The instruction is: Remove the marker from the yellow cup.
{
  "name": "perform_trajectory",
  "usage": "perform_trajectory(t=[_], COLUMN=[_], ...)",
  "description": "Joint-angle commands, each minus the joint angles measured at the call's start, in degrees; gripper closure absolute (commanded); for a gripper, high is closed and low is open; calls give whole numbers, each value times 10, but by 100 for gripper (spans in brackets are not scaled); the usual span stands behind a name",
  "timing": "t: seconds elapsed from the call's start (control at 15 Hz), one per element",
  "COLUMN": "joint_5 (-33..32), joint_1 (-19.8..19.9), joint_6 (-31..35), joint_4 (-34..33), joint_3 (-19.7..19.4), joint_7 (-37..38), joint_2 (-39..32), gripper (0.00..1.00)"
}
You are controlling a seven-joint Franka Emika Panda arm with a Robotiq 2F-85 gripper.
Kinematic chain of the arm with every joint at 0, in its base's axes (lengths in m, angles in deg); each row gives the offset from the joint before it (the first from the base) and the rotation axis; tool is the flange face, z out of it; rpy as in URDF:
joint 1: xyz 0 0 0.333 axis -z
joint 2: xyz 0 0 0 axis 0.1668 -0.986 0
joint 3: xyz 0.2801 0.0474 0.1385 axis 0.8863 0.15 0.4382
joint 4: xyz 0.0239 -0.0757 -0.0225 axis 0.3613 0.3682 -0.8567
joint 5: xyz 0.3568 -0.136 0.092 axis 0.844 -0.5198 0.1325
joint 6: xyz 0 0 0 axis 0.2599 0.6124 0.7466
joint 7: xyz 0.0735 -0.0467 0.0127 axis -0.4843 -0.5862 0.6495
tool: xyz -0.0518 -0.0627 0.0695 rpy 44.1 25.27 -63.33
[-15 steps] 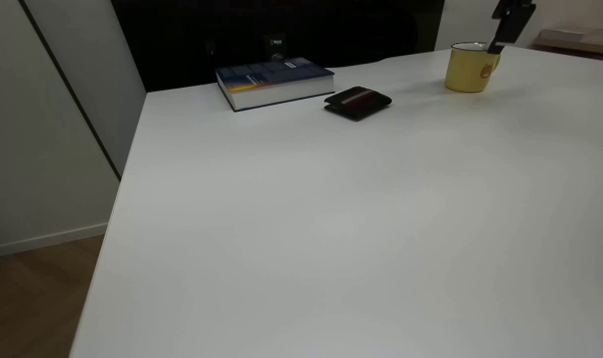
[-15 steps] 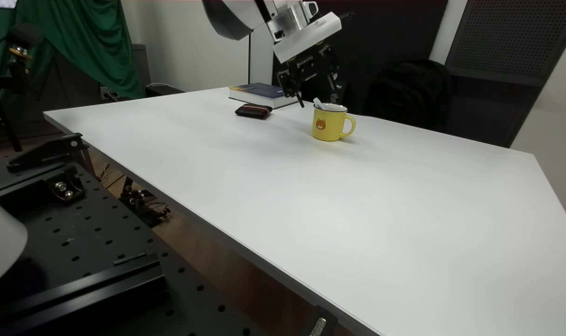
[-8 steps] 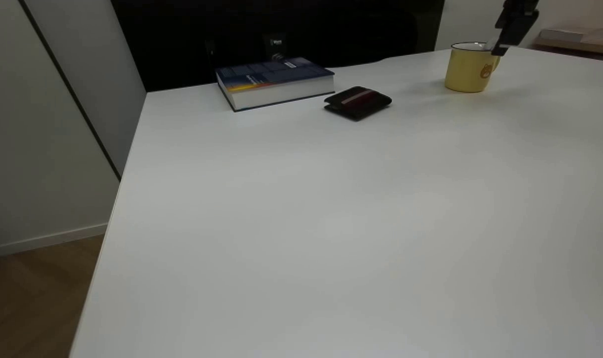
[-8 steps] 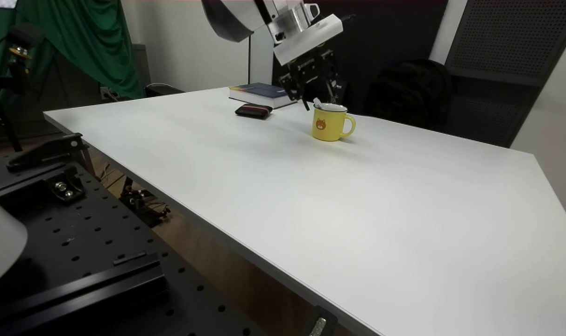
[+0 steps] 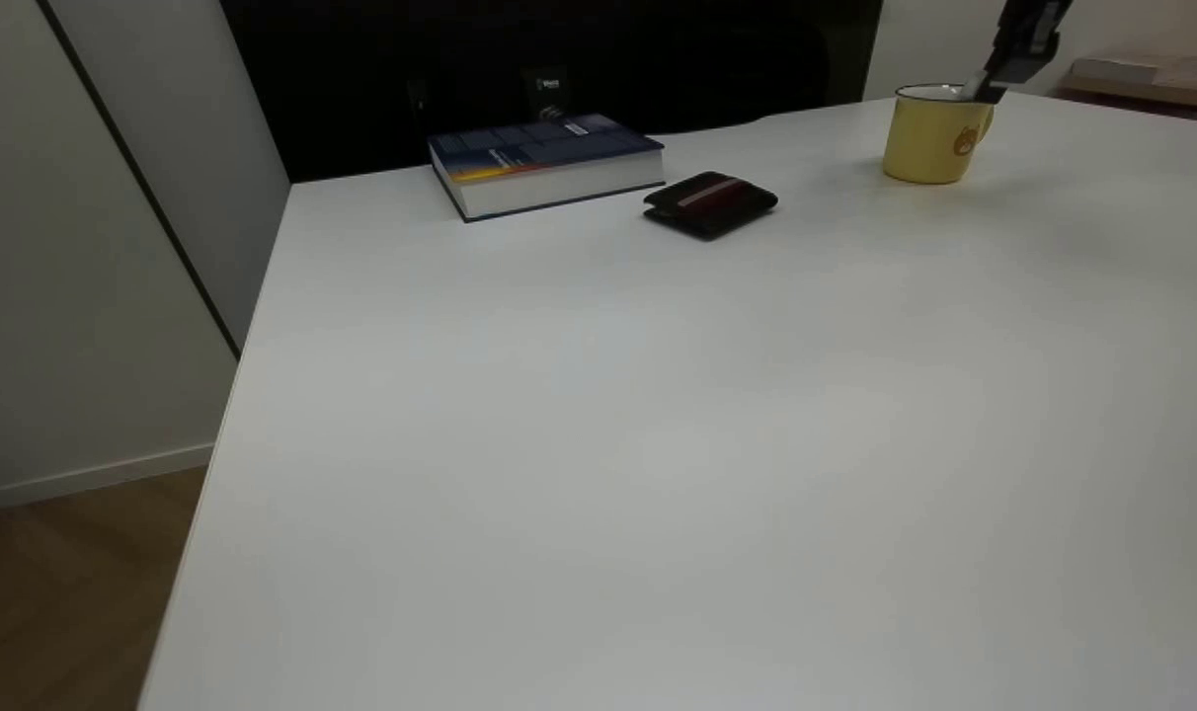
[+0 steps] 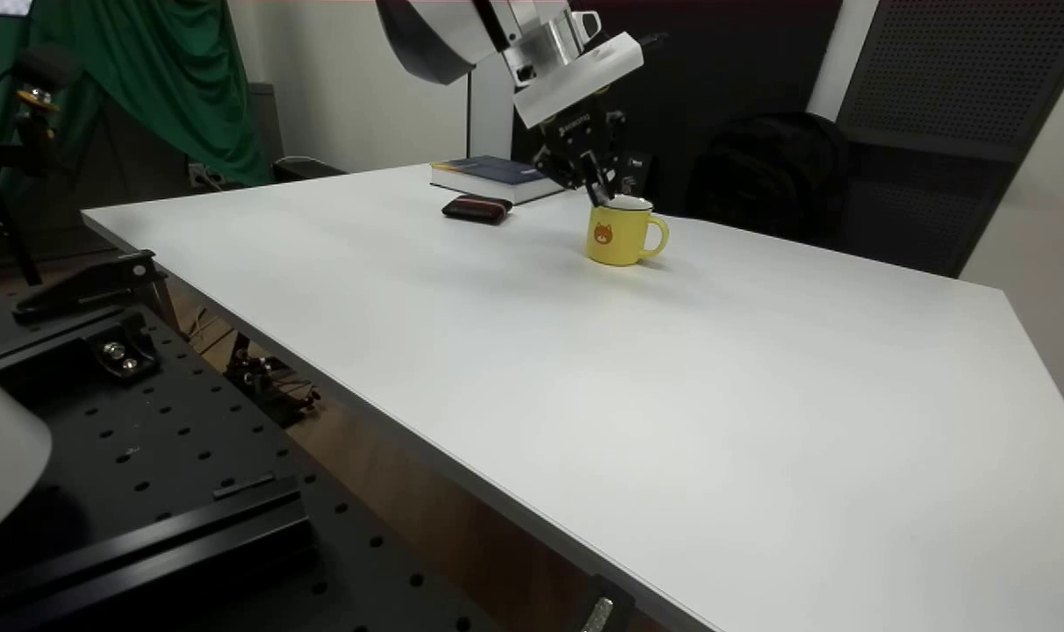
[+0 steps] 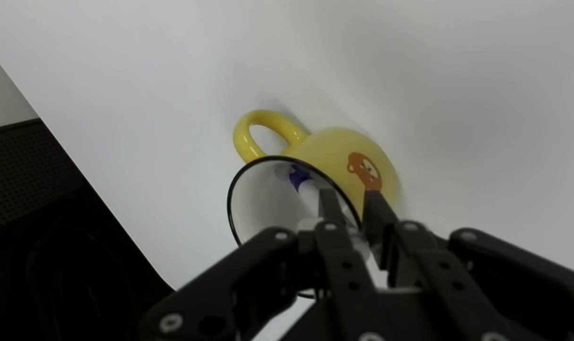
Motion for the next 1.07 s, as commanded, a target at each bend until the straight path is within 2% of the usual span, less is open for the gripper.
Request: perform_trajectory(t=[0.0,0.4,0.47,0.53,1.0], joint_5=[10,23,28,31,46], joint_1=[-14,-25,-29,-31,-49], joint_6=[19,20,20,19,37], joint_4=[1,4,4,4,7], joint_3=[-14,-20,-22,-21,-28], joint_7=[16,12,13,12,12], joint_2=[-12,-6,-6,-5,-13], gripper=[100,100,74,74,27])
